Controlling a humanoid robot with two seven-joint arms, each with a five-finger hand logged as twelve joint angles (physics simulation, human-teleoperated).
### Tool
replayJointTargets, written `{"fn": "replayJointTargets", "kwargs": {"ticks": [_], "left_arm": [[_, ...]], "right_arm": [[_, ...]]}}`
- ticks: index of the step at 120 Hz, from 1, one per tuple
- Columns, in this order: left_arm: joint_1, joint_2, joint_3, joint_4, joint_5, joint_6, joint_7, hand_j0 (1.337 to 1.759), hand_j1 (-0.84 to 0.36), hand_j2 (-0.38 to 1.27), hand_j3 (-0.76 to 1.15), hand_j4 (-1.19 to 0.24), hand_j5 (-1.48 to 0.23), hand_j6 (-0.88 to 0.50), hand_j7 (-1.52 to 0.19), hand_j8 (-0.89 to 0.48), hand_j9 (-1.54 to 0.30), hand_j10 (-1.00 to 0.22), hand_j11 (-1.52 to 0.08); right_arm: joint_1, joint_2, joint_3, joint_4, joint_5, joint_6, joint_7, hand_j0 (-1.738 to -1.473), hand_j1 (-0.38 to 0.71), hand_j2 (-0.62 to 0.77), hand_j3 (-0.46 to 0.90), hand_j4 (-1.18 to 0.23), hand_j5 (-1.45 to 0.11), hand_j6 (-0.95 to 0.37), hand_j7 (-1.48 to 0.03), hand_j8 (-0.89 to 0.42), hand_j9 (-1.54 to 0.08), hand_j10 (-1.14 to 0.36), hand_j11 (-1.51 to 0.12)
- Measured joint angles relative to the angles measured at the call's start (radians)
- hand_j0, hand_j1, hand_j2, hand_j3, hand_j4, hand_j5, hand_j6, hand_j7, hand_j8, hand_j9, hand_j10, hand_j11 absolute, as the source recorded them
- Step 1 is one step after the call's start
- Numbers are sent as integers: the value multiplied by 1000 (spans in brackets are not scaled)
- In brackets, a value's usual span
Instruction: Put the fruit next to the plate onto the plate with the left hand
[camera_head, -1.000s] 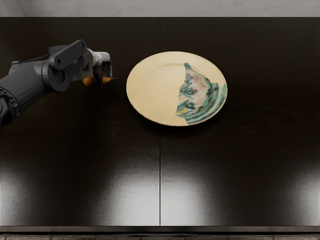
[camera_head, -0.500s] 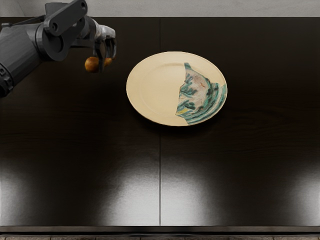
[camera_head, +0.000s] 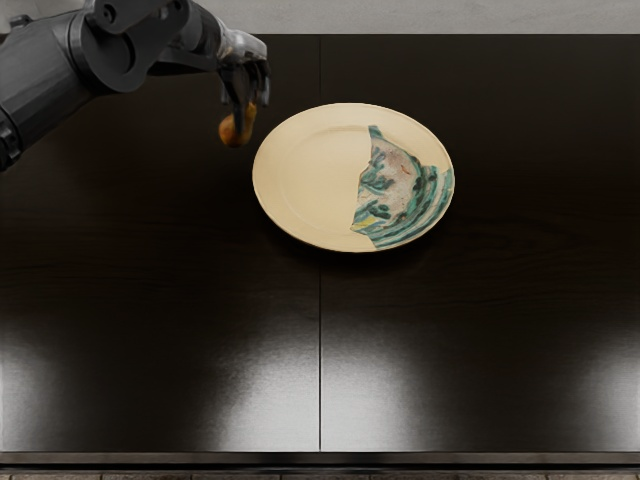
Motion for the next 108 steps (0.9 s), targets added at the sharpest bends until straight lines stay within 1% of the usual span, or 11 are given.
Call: {"fn": "replayJointTargets", "kwargs": {"ticks": [17,24,29,33,41,53,58,68,82,97,108], "left_arm": [[-8,0,-10,-41,-53,1,-1,1655,-488,781,0,-839,-1109,-703,-1110,-786,-1108,-833,-1108],[-10,0,-17,-55,-62,1,-1,1655,-517,827,0,-838,-1111,-695,-1111,-798,-1109,-834,-1109],[-10,0,-26,-65,-66,1,-1,1655,-554,931,0,-838,-1111,-682,-1109,-806,-1108,-836,-1108],[-10,0,-33,-73,-69,1,-1,1654,-562,901,0,-837,-1113,-679,-1112,-810,-1110,-835,-1110],[-8,0,-46,-85,-72,1,-1,1652,-603,958,0,-832,-1120,-651,-1115,-815,-1114,-833,-1114],[-8,0,-59,-94,-73,6,-1,1652,-589,865,0,-812,-1095,-633,-1088,-803,-1088,-815,-1088],[-8,0,-65,-95,-76,13,-1,1653,-524,731,0,-753,-1012,-606,-1006,-746,-1006,-755,-1006],[-8,0,-74,-99,-90,50,-2,1655,-285,495,0,-546,-731,-448,-727,-541,-727,-547,-727],[-8,0,-78,-108,-116,75,-2,1656,-25,283,0,-322,-430,-267,-428,-319,-428,-323,-428],[-5,0,-94,-120,-222,72,-3,1657,134,156,0,-185,-247,-156,-245,-184,-245,-186,-245],[8,0,-159,-194,-292,28,-4,1657,203,101,0,-127,-168,-108,-167,-126,-167,-127,-167]], "right_arm": [[0,0,0,0,0,0,0,-1658,-349,0,0,-1,0,-1,0,-1,0,-1,0],[0,0,0,0,0,0,0,-1658,-349,0,0,-1,0,-1,0,-1,0,-1,0],[0,0,0,0,0,0,0,-1658,-349,0,0,-1,0,-1,0,-1,0,-1,0],[0,0,0,0,0,0,0,-1658,-349,0,0,-1,0,-1,0,-1,0,-1,0],[0,0,0,0,0,0,0,-1658,-349,0,0,-1,0,-1,0,-1,0,-1,0],[0,0,0,0,0,0,0,-1658,-349,0,0,-1,0,-1,0,-1,0,-1,0],[0,0,0,0,0,0,0,-1658,-349,0,0,-1,0,-1,0,-1,0,-1,0],[0,0,0,0,0,0,0,-1658,-349,0,0,-1,0,-1,0,-1,0,-1,0],[0,0,0,0,0,0,0,-1658,-349,0,0,-1,0,-1,0,-1,0,-1,0],[0,0,0,0,0,0,0,-1658,-349,0,0,-1,0,-1,0,-1,0,-1,0],[0,0,0,0,0,0,0,-1658,-349,0,0,-1,0,-1,0,-1,0,-1,0]]}}
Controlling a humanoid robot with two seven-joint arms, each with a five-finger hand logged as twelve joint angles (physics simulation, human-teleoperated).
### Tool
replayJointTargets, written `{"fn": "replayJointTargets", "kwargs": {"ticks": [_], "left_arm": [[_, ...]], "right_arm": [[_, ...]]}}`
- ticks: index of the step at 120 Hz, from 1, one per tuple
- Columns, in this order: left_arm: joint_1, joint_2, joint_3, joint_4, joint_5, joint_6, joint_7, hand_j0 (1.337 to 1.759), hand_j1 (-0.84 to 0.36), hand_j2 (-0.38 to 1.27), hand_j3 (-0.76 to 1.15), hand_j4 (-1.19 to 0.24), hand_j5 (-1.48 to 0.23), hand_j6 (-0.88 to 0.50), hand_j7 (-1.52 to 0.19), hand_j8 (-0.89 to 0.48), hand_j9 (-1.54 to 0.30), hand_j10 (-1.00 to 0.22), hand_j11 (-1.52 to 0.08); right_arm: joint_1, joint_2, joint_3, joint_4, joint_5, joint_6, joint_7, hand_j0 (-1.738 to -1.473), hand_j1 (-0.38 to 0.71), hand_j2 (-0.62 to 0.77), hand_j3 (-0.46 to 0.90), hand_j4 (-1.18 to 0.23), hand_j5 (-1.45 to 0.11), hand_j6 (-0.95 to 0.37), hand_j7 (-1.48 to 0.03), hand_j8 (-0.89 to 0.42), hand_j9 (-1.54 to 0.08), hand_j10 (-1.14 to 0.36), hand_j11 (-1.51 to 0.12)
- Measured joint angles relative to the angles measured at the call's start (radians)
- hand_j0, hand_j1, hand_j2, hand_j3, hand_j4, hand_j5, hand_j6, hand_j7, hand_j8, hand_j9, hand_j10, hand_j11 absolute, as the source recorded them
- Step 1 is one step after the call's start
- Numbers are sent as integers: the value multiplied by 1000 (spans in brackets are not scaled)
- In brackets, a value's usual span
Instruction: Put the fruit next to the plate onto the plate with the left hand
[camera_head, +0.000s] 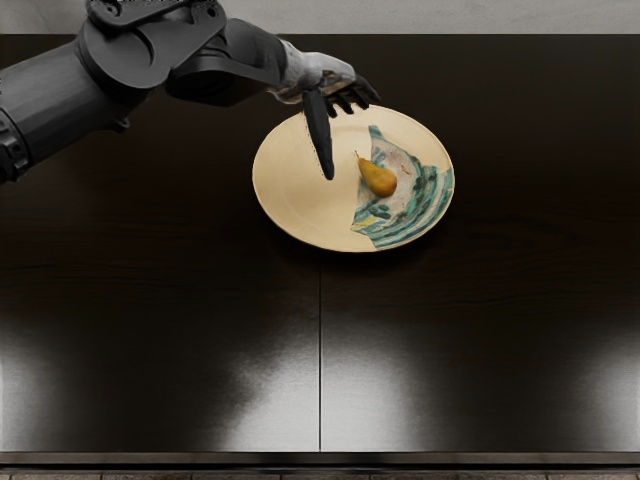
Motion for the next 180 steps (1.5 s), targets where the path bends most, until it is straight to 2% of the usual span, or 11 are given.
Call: {"fn": "replayJointTargets", "kwargs": {"ticks": [8,13,30,42,67,81,94,180], "left_arm": [[3,1,-39,-66,-71,-45,0,1658,236,74,0,-98,-129,-85,-128,-97,-128,-98,-128],[14,39,-66,-100,-109,-68,0,1658,252,61,0,-85,-110,-74,-110,-84,-110,-84,-110],[164,205,-243,-194,-166,-104,-2,1658,288,33,0,-54,-69,-49,-69,-54,-69,-53,-69],[208,326,-340,-259,-192,-111,-2,1658,302,22,0,-41,-54,-38,-53,-41,-53,-41,-53],[317,492,-390,-323,-260,-115,1,1658,316,11,0,-28,-37,-27,-36,-28,-36,-28,-36],[396,539,-397,-348,-267,-116,1,1658,320,8,0,-25,-32,-24,-32,-25,-32,-25,-32],[413,549,-401,-356,-268,-116,1,1658,322,7,0,-23,-30,-23,-30,-23,-30,-23,-30],[413,549,-403,-360,-269,-116,1,1658,325,5,0,-21,-27,-21,-27,-21,-27,-20,-27]], "right_arm": [[0,0,0,0,0,0,0,-1658,-349,0,0,-1,0,-1,0,-1,0,-1,0],[0,0,0,0,0,0,0,-1658,-349,0,0,-1,0,-1,0,-1,0,-1,0],[0,0,0,0,0,0,0,-1658,-349,0,0,-1,0,-1,0,-1,0,-1,0],[0,0,0,0,0,0,0,-1658,-349,0,0,-1,0,-1,0,-1,0,-1,0],[0,0,0,0,0,0,0,-1658,-349,0,0,-1,0,-1,0,-1,0,-1,0],[0,0,0,0,0,0,0,-1658,-349,0,0,-1,0,-1,0,-1,0,0,0],[0,0,0,0,0,0,0,-1658,-349,0,0,-1,0,-1,0,-1,0,0,0],[0,0,0,0,0,1,0,-1658,-349,0,0,-1,0,-1,0,-1,0,0,0]]}}
